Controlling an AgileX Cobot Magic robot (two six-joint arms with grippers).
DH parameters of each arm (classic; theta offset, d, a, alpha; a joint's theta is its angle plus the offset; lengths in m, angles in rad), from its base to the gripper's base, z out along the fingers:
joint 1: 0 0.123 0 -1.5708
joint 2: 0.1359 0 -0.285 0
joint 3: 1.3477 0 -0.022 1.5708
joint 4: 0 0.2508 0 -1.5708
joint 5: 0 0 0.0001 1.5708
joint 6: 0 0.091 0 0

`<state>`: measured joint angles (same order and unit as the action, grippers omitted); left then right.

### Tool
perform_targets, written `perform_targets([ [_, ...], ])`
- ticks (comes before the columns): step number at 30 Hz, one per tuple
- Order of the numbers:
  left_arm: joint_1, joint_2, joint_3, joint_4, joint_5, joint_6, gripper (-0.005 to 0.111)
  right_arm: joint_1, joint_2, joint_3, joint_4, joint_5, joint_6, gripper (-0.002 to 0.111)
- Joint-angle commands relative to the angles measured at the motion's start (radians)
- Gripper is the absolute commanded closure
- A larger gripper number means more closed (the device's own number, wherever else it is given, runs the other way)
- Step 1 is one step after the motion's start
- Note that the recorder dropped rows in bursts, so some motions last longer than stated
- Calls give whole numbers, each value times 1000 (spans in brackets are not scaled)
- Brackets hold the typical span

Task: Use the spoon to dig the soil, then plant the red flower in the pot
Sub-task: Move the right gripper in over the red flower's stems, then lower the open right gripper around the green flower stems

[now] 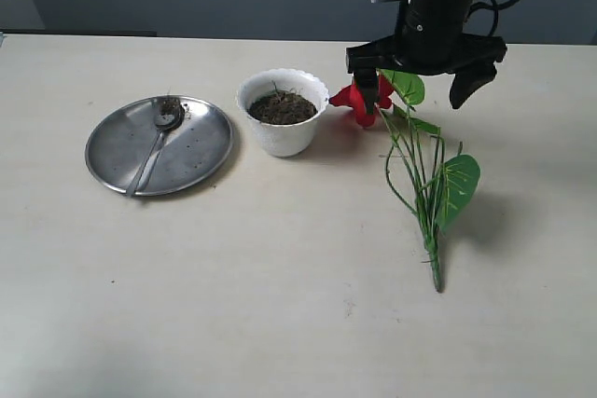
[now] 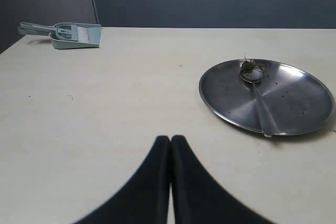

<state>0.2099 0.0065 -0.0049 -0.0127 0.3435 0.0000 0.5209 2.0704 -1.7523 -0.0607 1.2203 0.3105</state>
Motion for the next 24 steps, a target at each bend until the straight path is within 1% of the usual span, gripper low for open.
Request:
perform_targets([
  [1,-5,-6,5,-5,-9,0,106,-1,-1,3,-28,1,47,4],
  [4,-5,-6,5,-5,-9,0,106,-1,-1,26,-48,1,85,4],
  [11,-5,-6,5,-5,-9,0,106,-1,-1,142,-73,1,138,4],
  [15,-5,-6,5,-5,-9,0,106,-1,-1,144,-19,1,150,4],
  [24,-5,-6,5,-5,-9,0,106,-1,-1,199,-20,1,152,4],
])
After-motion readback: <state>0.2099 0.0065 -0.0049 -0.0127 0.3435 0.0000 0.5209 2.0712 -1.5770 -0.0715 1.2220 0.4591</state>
